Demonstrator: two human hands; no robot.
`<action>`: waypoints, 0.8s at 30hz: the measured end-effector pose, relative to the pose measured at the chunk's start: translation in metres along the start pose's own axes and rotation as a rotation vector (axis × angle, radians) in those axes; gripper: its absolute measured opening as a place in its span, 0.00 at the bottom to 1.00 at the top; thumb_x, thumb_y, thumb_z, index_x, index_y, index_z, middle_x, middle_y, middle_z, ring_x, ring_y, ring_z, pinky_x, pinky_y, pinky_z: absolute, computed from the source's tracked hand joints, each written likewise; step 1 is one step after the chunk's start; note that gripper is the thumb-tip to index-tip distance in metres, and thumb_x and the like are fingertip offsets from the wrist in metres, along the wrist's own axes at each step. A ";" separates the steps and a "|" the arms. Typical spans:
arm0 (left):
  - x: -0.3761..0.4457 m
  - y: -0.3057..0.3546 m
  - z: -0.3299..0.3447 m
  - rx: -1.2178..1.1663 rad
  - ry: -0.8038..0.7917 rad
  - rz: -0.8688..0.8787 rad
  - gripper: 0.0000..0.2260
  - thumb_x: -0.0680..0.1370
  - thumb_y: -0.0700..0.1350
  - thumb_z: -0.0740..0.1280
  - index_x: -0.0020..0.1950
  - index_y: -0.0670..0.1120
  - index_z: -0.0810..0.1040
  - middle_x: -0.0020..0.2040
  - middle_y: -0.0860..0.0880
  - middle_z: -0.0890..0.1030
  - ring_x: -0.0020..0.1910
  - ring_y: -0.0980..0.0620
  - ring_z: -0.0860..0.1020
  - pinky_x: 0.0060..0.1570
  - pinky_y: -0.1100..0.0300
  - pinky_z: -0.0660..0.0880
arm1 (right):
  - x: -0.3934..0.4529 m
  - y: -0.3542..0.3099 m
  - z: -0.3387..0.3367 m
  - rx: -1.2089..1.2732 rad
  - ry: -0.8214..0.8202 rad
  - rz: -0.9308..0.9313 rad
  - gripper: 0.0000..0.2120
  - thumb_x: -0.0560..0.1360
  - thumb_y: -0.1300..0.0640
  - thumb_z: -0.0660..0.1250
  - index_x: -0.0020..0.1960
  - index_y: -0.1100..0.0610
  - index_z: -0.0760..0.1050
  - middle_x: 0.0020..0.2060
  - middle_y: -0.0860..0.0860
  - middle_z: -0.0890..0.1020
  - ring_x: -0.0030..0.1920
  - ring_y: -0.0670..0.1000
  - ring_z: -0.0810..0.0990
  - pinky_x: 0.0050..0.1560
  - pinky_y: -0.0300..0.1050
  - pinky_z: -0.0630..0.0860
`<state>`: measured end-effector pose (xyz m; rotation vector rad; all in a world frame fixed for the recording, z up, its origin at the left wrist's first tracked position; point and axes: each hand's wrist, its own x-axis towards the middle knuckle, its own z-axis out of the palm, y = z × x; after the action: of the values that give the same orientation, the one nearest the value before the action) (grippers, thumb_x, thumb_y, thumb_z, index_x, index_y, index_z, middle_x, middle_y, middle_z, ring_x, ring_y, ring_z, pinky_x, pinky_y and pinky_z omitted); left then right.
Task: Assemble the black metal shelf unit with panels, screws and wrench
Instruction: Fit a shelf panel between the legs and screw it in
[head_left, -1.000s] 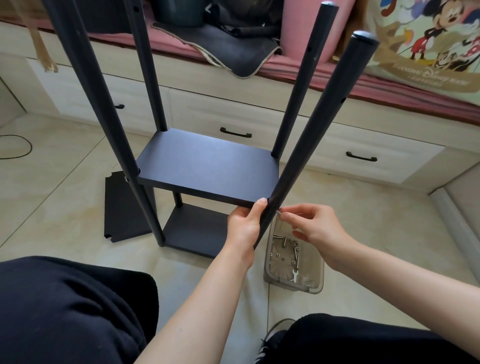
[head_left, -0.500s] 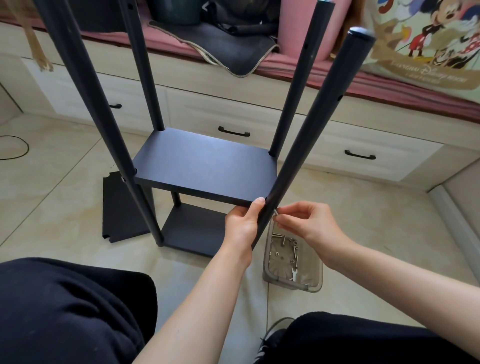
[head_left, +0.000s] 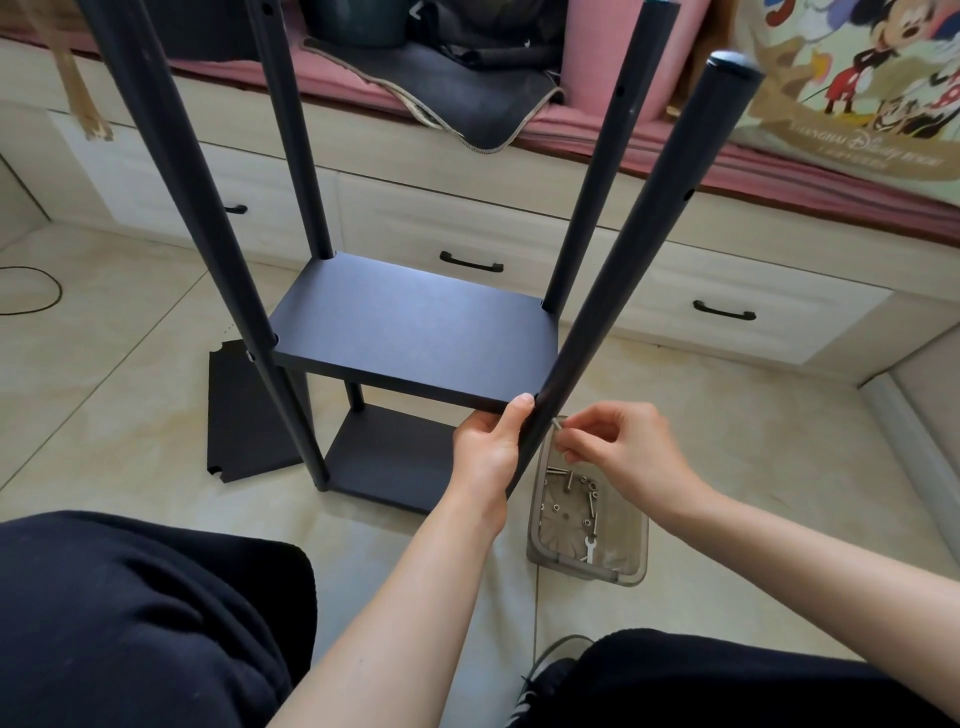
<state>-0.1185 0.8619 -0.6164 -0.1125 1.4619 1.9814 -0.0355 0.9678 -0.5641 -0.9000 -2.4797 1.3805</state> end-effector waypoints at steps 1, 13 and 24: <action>0.000 0.000 0.000 0.000 0.001 -0.003 0.09 0.79 0.50 0.71 0.50 0.45 0.85 0.49 0.43 0.86 0.55 0.42 0.83 0.62 0.48 0.78 | 0.000 -0.001 0.000 -0.041 0.007 -0.028 0.06 0.73 0.60 0.73 0.39 0.51 0.82 0.32 0.48 0.85 0.36 0.47 0.85 0.47 0.57 0.82; 0.004 -0.004 -0.002 -0.008 -0.015 -0.002 0.11 0.79 0.51 0.71 0.51 0.44 0.85 0.49 0.43 0.87 0.55 0.42 0.83 0.63 0.46 0.78 | 0.006 0.000 0.001 0.148 -0.011 0.051 0.03 0.74 0.62 0.73 0.42 0.57 0.83 0.35 0.52 0.86 0.38 0.50 0.86 0.46 0.41 0.82; 0.005 -0.005 -0.002 -0.012 -0.020 0.003 0.11 0.79 0.51 0.71 0.52 0.45 0.85 0.45 0.48 0.87 0.52 0.45 0.84 0.61 0.48 0.78 | 0.005 -0.003 0.000 -0.207 0.050 -0.086 0.10 0.74 0.54 0.73 0.35 0.51 0.81 0.29 0.46 0.84 0.31 0.46 0.82 0.40 0.51 0.82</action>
<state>-0.1198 0.8631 -0.6236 -0.0960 1.4389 1.9880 -0.0407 0.9696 -0.5618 -0.8429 -2.6246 1.0774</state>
